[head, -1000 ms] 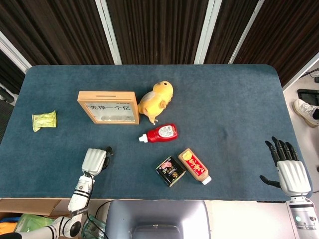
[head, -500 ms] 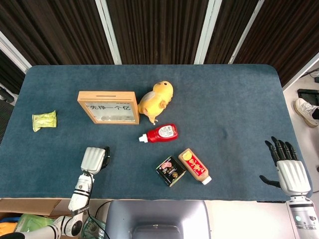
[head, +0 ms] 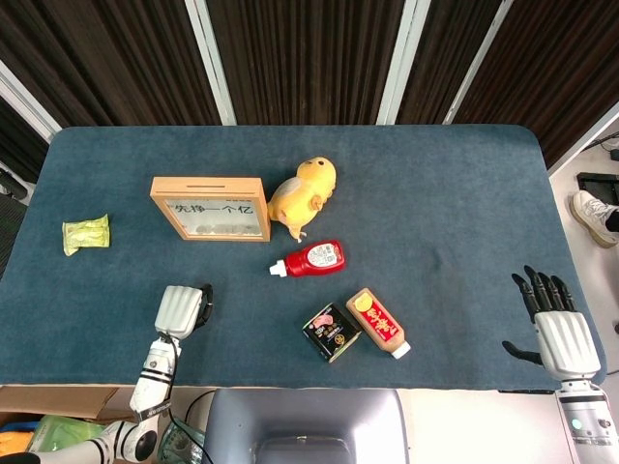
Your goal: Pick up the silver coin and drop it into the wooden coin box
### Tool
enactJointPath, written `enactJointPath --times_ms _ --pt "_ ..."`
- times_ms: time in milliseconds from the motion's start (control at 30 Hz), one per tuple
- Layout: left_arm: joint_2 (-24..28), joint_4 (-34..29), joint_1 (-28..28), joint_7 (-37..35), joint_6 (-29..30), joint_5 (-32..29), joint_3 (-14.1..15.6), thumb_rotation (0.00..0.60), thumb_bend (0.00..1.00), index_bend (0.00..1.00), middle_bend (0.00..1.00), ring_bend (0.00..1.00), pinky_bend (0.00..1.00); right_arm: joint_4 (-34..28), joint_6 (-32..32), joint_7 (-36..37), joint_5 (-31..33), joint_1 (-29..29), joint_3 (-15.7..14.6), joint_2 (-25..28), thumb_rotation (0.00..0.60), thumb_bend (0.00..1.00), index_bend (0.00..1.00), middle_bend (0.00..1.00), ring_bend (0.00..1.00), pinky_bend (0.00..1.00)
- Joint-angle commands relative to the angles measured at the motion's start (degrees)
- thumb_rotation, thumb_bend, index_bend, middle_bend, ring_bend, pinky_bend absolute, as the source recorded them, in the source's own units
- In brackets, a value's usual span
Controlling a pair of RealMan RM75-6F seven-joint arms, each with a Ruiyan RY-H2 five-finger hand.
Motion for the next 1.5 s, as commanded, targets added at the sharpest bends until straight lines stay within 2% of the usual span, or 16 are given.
enactJointPath --times_ms 33,200,333,500,700,900,1100,1233,1500 --pt "1.6 -2.8 0.2 -2.8 0.4 0.5 -0.2 0.6 0.64 0.69 1.0 1.0 1.0 0.0 0.0 0.0 0.0 0.0 0.0 0.0 0.6 0.17 0.0 0.0 0.0 0.0" --pt "7.8 -11.5 0.1 -7.6 1.6 2.0 -1.6 0.6 0.66 0.69 1.0 1.0 1.0 -0.1 0.2 0.3 0.0 -0.1 0.0 0.1 0.6 0.17 0.0 0.0 0.0 0.0" --pt "16.3 -21.9 -0.4 -8.8 0.9 0.8 -4.7 0.6 0.66 0.7 1.0 1.0 1.0 0.0 0.0 0.6 0.0 0.0 0.0 0.3 0.6 0.17 0.0 0.0 0.0 0.0" --pt "25.7 -32.4 -2.0 -9.7 -2.2 -4.8 -11.0 0.6 0.66 0.7 1.0 1.0 1.0 0.0 -0.6 0.6 0.5 0.2 0.1 0.3 0.6 0.17 0.0 0.0 0.0 0.0" --pt "33.0 -37.3 -5.7 -9.5 -7.7 -15.2 -18.9 0.6 0.65 0.7 1.0 1.0 1.0 0.0 -1.8 0.7 1.7 0.8 0.6 0.3 0.6 0.17 0.0 0.0 0.0 0.0" --pt "37.6 -33.4 -12.0 -7.7 -16.2 -26.9 -23.5 0.6 0.65 0.7 1.0 1.0 1.0 -0.2 -2.2 1.4 2.5 1.0 1.0 0.6 0.6 0.17 0.0 0.0 0.0 0.0" --pt "39.2 -29.2 -17.9 -8.8 -24.4 -38.0 -25.1 0.6 0.65 0.7 1.0 1.0 1.0 -0.1 -2.4 2.1 3.3 1.0 1.3 0.9 0.6 0.17 0.0 0.0 0.0 0.0" --pt "38.3 -26.4 -21.7 -7.5 -25.7 -41.5 -24.4 0.6 0.65 0.7 1.0 1.0 1.0 -0.1 -2.6 3.0 3.8 1.0 1.5 1.4 0.6 0.17 0.0 0.0 0.0 0.0" --pt "34.8 -20.0 -27.5 -4.1 -25.9 -47.0 -21.0 0.6 0.65 0.7 1.0 1.0 1.0 0.1 -2.1 5.3 4.1 0.6 1.8 2.4 0.6 0.17 0.0 0.0 0.0 0.0"
